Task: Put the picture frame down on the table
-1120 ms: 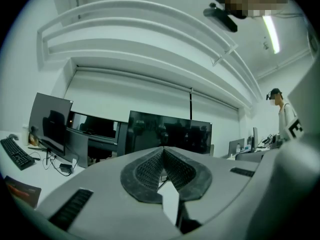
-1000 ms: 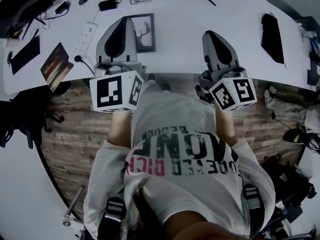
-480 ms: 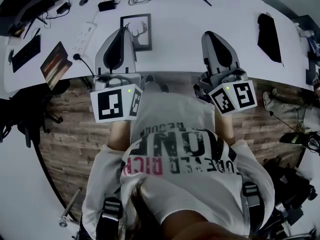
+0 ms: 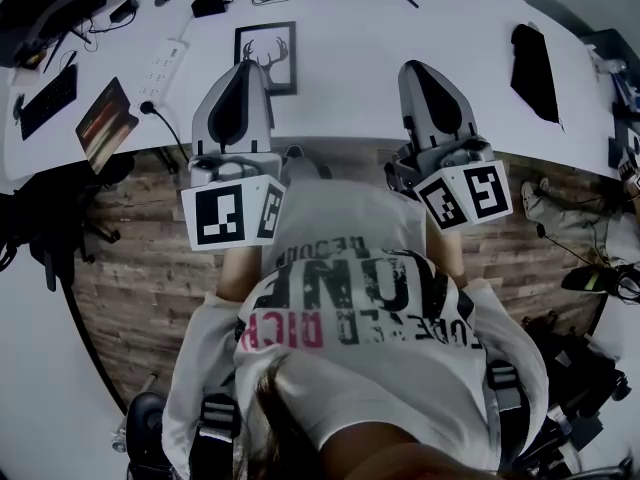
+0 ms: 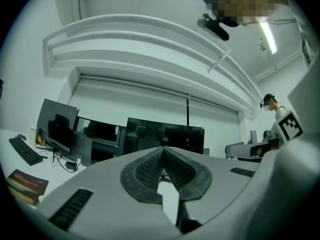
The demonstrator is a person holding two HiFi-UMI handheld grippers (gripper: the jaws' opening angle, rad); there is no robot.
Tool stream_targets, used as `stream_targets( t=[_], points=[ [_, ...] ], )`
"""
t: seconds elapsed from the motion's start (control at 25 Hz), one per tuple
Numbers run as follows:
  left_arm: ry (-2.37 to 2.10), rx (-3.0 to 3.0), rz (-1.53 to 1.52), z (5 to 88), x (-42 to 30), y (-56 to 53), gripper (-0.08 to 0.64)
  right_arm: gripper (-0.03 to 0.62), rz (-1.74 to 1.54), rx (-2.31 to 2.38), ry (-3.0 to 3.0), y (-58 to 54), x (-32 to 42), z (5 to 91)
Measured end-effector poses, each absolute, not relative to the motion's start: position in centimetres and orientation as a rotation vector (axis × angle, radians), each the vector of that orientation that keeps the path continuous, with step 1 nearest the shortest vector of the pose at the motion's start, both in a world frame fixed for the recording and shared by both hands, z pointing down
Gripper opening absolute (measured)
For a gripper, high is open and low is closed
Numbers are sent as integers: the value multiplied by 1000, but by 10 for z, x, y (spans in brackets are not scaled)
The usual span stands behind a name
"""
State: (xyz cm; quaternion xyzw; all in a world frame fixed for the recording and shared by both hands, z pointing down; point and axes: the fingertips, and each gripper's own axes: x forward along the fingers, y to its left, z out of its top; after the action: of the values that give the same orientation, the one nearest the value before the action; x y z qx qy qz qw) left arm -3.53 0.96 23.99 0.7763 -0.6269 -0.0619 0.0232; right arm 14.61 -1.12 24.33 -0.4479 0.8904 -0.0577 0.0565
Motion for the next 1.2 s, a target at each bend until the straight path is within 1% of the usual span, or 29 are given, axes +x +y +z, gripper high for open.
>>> stream_targets(
  t=[1.2],
  points=[
    [-1899,2391,-207,248,-30,8,3,2,-217,-1367,2719,-9,144,252]
  ],
)
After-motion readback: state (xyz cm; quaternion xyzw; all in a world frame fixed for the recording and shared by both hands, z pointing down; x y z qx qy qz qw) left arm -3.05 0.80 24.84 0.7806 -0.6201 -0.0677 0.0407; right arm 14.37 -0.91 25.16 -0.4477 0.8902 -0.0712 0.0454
